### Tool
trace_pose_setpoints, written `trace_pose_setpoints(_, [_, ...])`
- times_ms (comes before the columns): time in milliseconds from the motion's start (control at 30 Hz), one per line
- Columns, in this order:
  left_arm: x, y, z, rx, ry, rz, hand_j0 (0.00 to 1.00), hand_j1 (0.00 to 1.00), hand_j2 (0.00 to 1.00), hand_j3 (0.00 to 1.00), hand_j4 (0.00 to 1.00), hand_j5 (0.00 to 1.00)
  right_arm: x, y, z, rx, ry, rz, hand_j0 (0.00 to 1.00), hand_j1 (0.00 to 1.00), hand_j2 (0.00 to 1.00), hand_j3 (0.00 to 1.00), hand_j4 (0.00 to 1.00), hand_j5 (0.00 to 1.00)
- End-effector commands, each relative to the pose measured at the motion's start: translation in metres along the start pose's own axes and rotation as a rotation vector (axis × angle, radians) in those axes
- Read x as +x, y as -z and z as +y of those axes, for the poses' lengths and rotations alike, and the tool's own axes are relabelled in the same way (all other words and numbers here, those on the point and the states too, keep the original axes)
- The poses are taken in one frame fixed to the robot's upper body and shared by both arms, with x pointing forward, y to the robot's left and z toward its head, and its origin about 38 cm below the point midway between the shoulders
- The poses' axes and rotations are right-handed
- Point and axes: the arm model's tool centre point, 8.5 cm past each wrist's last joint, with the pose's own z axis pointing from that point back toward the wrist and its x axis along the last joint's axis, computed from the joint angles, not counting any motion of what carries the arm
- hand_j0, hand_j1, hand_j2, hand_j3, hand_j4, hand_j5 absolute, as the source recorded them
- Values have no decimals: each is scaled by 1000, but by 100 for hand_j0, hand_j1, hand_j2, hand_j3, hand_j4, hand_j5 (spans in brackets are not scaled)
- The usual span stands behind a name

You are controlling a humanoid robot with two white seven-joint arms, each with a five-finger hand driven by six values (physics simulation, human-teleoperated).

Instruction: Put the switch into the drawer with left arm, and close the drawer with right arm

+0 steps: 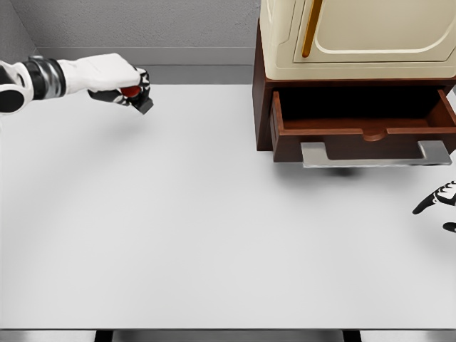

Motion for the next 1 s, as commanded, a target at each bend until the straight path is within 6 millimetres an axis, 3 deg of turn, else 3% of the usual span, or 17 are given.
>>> trace_pose_setpoints(0, [8, 1, 10, 38, -7, -32, 33, 33, 33, 33, 33, 33, 0, 0, -1, -3, 5, -1, 66, 66, 66, 66, 66, 66])
trace_pose_setpoints(267, [52, 1, 47, 122, 96, -152, 32, 32, 32, 32, 32, 32, 0, 0, -1, -3, 5, -1, 66, 66, 66, 66, 66, 66])
trace_pose_setpoints(700, [103, 13, 73, 201, 136, -298, 32, 32, 32, 32, 32, 32, 0, 0, -1, -3, 5, -1, 66, 66, 66, 66, 66, 66])
trace_pose_setpoints(767, [118, 9, 82, 228, 163, -339, 32, 32, 32, 32, 32, 32, 0, 0, -1, -3, 5, -1, 66, 66, 66, 66, 66, 66])
trace_pose_setpoints(967, [130, -1, 97, 272, 151, -398, 32, 32, 32, 32, 32, 32, 0, 0, -1, -3, 5, -1, 66, 66, 66, 66, 66, 66])
